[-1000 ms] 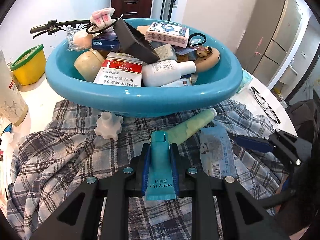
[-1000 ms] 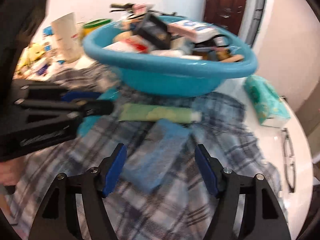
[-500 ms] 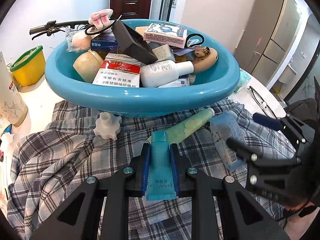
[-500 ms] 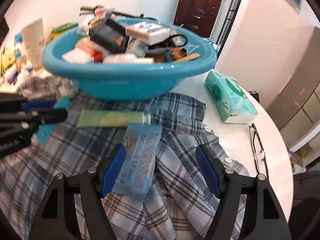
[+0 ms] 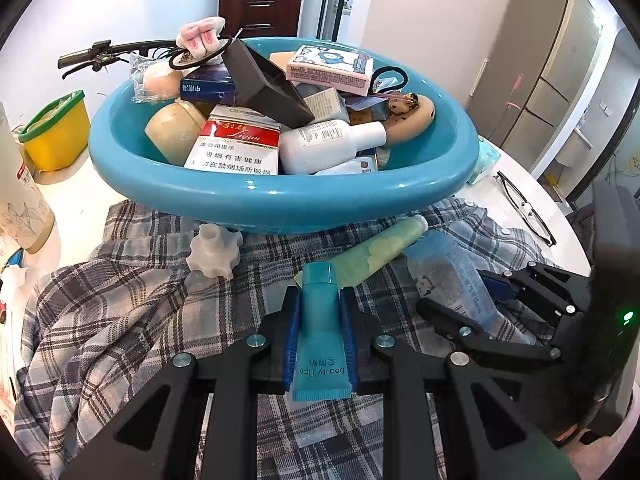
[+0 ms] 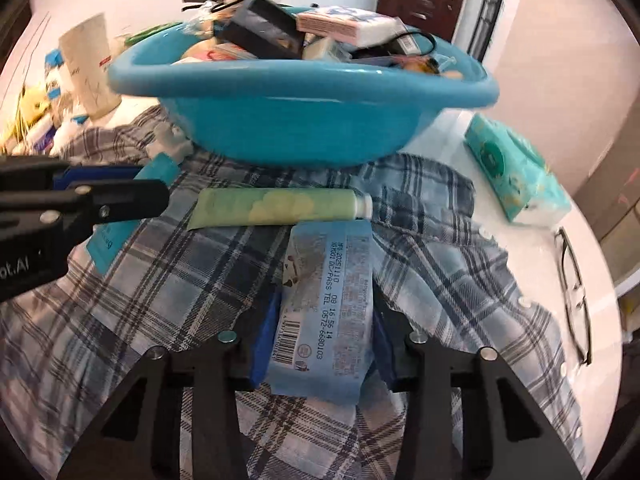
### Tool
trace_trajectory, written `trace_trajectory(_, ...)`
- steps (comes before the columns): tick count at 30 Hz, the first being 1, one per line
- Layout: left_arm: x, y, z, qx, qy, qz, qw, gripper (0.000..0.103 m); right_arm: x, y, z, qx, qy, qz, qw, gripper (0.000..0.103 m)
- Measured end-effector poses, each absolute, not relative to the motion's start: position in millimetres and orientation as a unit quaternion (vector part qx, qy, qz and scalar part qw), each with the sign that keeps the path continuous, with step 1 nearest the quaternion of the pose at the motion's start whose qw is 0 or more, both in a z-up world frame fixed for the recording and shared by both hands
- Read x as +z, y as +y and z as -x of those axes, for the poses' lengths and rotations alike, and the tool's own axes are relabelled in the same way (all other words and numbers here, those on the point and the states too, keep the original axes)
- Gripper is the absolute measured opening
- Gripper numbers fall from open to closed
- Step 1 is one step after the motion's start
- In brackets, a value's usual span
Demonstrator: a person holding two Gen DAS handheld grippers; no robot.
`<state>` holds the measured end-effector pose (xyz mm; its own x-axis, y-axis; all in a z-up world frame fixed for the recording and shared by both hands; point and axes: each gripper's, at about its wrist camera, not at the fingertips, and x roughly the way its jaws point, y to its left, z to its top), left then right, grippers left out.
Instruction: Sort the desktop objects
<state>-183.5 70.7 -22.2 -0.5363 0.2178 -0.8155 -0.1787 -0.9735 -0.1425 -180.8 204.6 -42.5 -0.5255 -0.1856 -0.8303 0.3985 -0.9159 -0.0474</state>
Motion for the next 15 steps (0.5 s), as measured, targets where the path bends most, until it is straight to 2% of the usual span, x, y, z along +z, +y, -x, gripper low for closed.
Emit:
trace_trajectory(6,-19.8,69.9,182.7,0.878,-0.023,0.465,0.113,0.021,-26.2,197.1,168.2,-0.857,0.107,-0.439,0.249,0.039)
trace_trajectory(8,-19.7,69.7,182.6,0.878,-0.024,0.465,0.113,0.021,-27.9,190.9,164.5,-0.854,0.129,-0.436,0.252,0.045)
trace_trajectory(9,-19.7,69.7,182.5,0.878,-0.024,0.465,0.113,0.021,-28.7,189.2,163.6,-0.855,0.136,-0.433,0.251,0.055)
trace_trajectory(10,-19.7,69.6,182.4,0.877,-0.024,0.465,0.113,0.021,-28.7,188.7,163.3,-0.857,0.138,-0.430,0.250,0.059)
trace_trajectory(12,-19.5,69.5,182.4,0.878,-0.024,0.465,0.114,0.021,-26.8,192.2,163.9,-0.862,0.128,-0.424,0.247,0.059)
trace_trajectory(13,-19.1,69.4,182.1,0.878,-0.024,0.464,0.114,0.021,-24.4,195.8,164.6,-0.865,0.121,-0.420,0.245,0.056)
trace_trajectory(14,-18.3,69.1,181.9,0.878,-0.025,0.464,0.114,0.021,-21.7,199.7,165.0,-0.869,0.114,-0.416,0.243,0.048)
trace_trajectory(15,-17.1,68.3,181.8,0.879,-0.027,0.462,0.114,0.021,-18.3,202.3,164.2,-0.871,0.109,-0.415,0.239,0.029)
